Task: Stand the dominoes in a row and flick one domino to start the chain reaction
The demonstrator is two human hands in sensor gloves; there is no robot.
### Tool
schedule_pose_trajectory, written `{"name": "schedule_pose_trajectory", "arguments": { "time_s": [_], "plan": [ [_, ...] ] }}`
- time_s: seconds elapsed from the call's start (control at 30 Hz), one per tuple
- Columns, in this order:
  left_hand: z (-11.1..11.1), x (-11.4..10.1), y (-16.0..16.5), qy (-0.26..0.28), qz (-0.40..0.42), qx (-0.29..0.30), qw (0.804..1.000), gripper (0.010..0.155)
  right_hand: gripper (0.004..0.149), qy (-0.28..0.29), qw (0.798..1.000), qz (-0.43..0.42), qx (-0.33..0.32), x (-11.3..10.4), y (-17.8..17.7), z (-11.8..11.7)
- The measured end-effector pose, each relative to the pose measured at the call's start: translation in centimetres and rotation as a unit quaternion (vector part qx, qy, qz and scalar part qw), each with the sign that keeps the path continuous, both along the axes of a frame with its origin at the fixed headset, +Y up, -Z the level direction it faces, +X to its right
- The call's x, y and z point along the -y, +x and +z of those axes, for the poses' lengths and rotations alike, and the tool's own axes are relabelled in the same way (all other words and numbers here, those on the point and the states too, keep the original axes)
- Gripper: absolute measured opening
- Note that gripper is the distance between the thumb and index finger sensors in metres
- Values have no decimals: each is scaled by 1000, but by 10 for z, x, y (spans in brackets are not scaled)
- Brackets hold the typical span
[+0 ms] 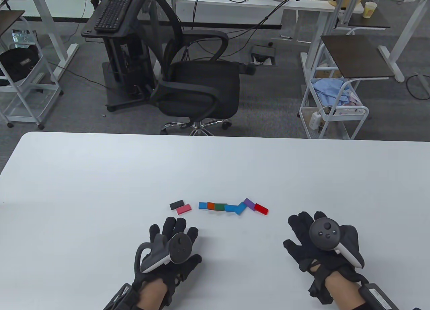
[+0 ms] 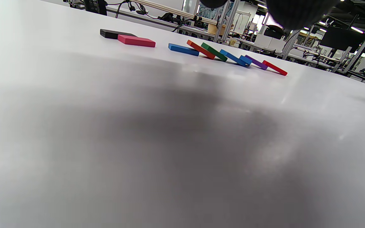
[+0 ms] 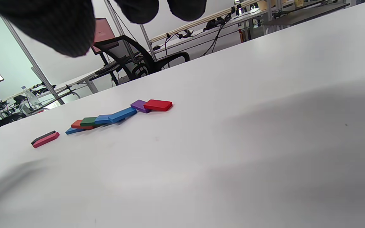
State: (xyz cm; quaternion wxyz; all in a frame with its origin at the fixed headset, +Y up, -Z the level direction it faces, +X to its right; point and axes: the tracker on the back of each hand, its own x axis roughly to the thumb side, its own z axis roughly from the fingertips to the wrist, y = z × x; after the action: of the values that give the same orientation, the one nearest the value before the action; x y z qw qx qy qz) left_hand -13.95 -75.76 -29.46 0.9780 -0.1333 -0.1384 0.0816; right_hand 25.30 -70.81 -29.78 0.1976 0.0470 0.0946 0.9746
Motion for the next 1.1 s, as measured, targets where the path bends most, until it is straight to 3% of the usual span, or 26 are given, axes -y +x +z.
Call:
{"name": "schedule_pose_trajectory", "arguments": {
  "time_s": [0.53, 0.7, 1.1],
  "plan": [
    [1, 0, -3, 0, 4, -2, 1000, 76, 68, -17, 1000, 7, -4, 53, 9, 18],
    [0, 2, -3, -5, 4, -2, 1000, 77, 68, -12, 998, 53, -18, 57, 9, 18],
    [0, 2, -1, -3, 2, 2, 1000, 77, 68, -26, 998, 47, -25, 59, 10, 19]
  ]
}}
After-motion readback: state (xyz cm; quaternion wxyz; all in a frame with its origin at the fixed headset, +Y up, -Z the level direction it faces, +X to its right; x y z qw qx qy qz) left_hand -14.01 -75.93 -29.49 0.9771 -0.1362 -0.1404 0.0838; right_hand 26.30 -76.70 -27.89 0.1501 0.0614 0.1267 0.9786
